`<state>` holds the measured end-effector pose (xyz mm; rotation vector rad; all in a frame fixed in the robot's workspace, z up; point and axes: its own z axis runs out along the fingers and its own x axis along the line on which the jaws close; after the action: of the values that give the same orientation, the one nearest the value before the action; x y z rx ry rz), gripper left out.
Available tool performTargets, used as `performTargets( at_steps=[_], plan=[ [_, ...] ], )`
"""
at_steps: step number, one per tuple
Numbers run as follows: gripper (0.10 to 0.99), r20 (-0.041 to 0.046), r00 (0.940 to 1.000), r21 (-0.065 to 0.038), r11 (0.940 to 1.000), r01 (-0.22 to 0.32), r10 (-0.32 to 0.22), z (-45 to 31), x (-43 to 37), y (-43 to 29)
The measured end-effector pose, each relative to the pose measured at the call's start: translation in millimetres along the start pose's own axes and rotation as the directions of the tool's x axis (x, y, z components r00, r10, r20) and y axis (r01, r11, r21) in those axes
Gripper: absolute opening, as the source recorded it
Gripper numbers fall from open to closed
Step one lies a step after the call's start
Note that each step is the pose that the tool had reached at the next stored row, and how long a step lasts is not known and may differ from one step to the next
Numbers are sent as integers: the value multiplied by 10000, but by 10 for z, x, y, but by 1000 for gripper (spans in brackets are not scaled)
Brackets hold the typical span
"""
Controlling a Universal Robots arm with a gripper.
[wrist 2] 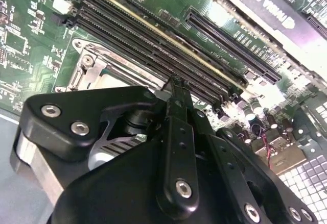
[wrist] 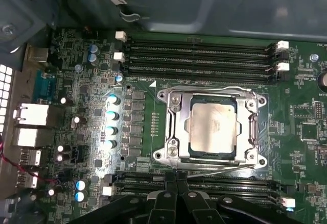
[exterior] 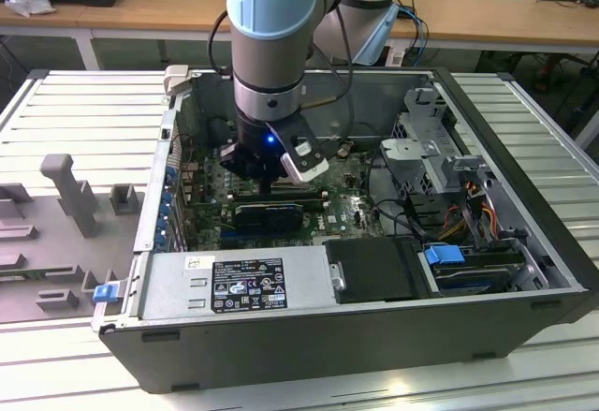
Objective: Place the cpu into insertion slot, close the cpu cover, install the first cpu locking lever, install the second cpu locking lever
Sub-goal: 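Install the second cpu locking lever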
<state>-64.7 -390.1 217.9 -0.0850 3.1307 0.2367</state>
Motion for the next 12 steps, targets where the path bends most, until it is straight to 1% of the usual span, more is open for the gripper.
performTargets(
  at_steps=[2,3,4,6,7,9,10,12],
  plan=[
    [106,4,10000,-40,10000,4,-4,13,6,-9],
    [106,8,10000,-120,9999,3,-3,27,10,-11],
    [106,16,10000,-226,9997,3,-2,46,24,-13],
    [106,23,10000,-304,9995,7,-6,63,41,-15],
    [106,27,10000,-372,9993,8,-7,74,53,-16],
    [106,34,10000,-466,9989,10,-9,91,68,-18],
    [106,39,10000,-529,9986,12,-10,99,77,-18],
    [106,49,10000,-612,9981,16,-13,118,88,-20]
  ],
)
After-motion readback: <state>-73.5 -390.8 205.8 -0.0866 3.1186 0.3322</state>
